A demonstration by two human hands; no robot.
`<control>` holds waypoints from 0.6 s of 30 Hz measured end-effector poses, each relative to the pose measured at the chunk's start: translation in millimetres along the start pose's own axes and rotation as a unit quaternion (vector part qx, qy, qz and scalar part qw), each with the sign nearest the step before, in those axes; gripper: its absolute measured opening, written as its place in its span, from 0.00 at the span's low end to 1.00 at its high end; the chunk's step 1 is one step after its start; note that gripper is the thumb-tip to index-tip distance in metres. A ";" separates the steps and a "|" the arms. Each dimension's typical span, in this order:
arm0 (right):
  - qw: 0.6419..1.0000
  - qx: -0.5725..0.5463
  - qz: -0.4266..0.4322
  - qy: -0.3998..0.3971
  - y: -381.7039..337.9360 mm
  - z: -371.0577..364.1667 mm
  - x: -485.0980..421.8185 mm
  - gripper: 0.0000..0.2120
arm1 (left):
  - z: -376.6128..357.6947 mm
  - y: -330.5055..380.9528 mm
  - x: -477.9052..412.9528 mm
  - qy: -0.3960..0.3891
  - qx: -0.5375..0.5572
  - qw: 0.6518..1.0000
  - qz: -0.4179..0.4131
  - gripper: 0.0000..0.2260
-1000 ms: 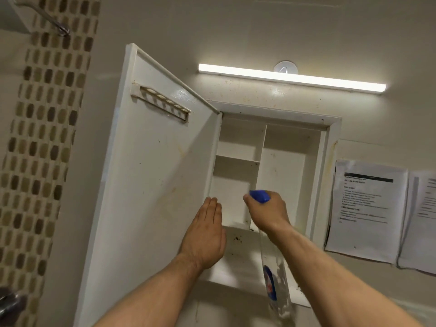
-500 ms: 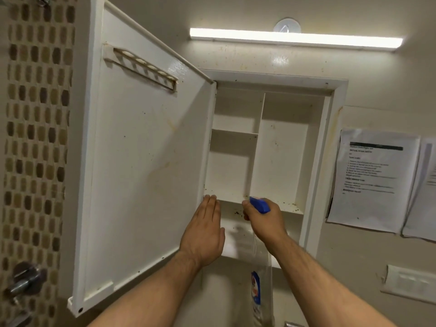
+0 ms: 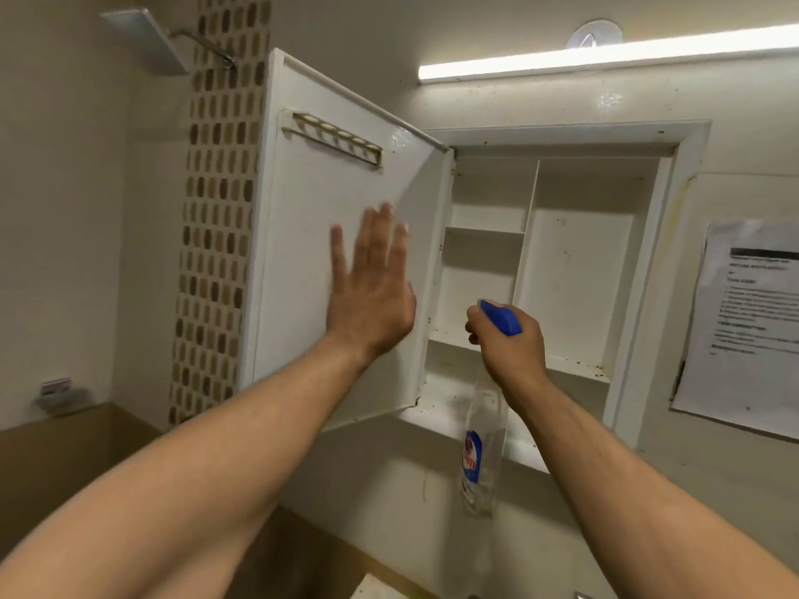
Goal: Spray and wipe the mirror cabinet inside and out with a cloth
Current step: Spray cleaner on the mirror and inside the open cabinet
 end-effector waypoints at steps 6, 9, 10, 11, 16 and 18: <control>0.999 -0.021 -0.003 -0.032 -7.9 16.8 24.9 0.04 | 62.2 -25.8 5.0 0.049 -0.053 0.952 0.298 0.38; 0.998 -0.032 0.000 -0.045 -10.2 28.3 33.2 0.04 | 74.3 -21.8 22.8 0.002 -0.028 0.910 0.413 0.36; 0.998 -0.036 0.000 -0.048 -10.6 33.5 34.5 0.04 | 79.3 -20.7 25.5 0.003 -0.023 0.900 0.436 0.35; 0.998 -0.040 0.000 -0.047 -10.9 38.4 35.0 0.04 | 84.0 -21.0 26.8 0.010 -0.021 0.891 0.453 0.35; 0.997 -0.075 -0.001 -0.031 -15.5 74.0 29.0 0.08 | 112.1 -16.7 17.1 0.073 0.020 0.868 0.490 0.29; 0.996 -0.086 0.000 -0.012 -18.6 92.4 23.4 0.09 | 118.8 -5.1 12.8 0.088 0.036 0.879 0.468 0.23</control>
Point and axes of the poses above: each hand's wrist, its own x-axis away from the middle knuckle, its own z-axis out of the back of the hand, y = z × x, the point moved 2 cm from there along -x, towards the middle knuckle, and after that the axes turned 15 degrees about y, right-handed, at the moved point
